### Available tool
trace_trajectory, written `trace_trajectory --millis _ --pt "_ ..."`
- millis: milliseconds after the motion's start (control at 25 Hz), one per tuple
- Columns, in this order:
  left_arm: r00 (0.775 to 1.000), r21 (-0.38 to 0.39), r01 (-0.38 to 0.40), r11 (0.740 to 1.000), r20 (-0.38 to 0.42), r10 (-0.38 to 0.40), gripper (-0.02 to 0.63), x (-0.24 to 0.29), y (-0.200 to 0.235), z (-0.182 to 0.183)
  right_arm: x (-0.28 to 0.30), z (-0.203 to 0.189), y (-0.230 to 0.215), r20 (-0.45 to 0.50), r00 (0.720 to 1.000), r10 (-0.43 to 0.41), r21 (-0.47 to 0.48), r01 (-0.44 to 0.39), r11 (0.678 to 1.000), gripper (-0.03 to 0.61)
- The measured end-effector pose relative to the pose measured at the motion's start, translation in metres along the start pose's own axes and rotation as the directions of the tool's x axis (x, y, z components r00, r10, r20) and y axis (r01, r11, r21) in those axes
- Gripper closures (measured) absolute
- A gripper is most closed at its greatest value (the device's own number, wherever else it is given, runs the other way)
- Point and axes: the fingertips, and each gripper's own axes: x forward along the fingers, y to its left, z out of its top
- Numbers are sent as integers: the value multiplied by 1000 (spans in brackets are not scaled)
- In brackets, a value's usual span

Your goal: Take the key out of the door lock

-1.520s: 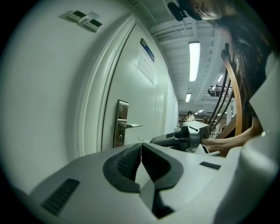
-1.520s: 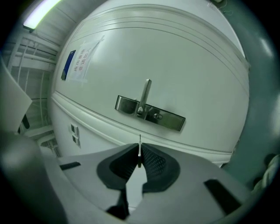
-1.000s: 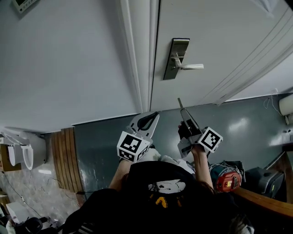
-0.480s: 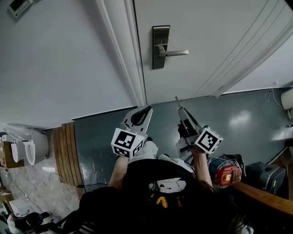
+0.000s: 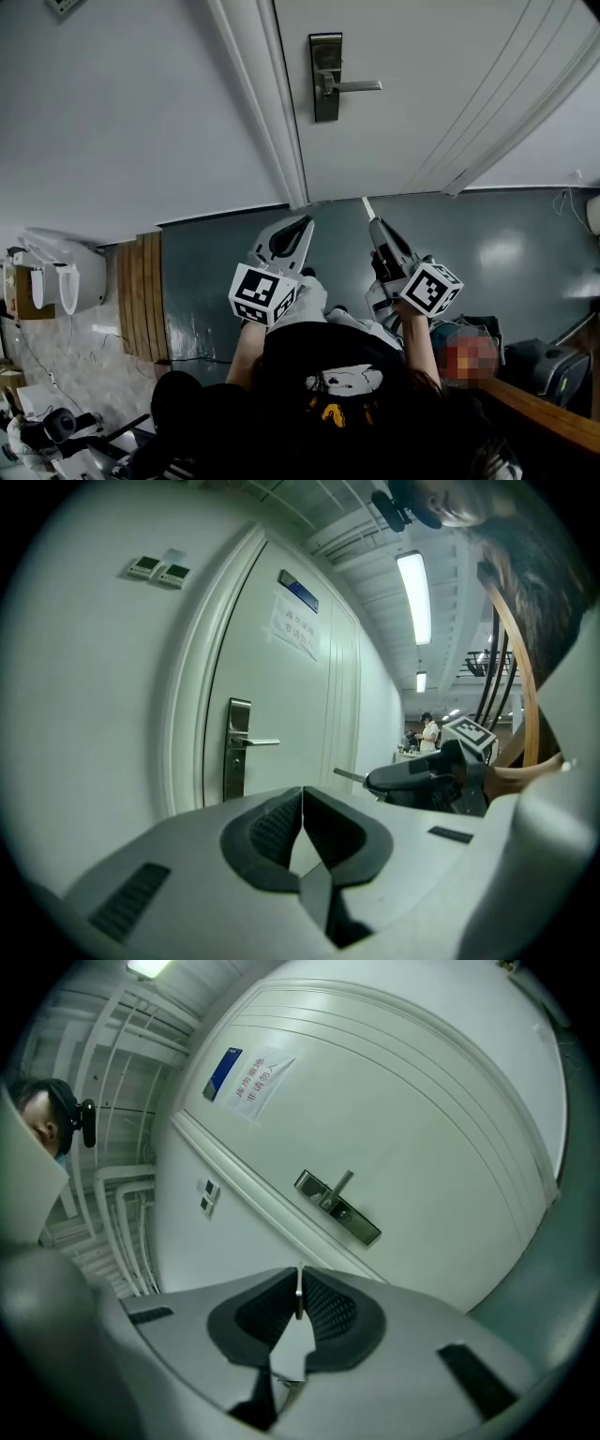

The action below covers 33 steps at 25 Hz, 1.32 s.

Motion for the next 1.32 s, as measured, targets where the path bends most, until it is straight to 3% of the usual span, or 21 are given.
trace_trajectory --millis 1320 --pt "998 28 -65 997 22 64 604 -58 -54 -12 -52 -37 30 -59 995 75 -91 -80 993 558"
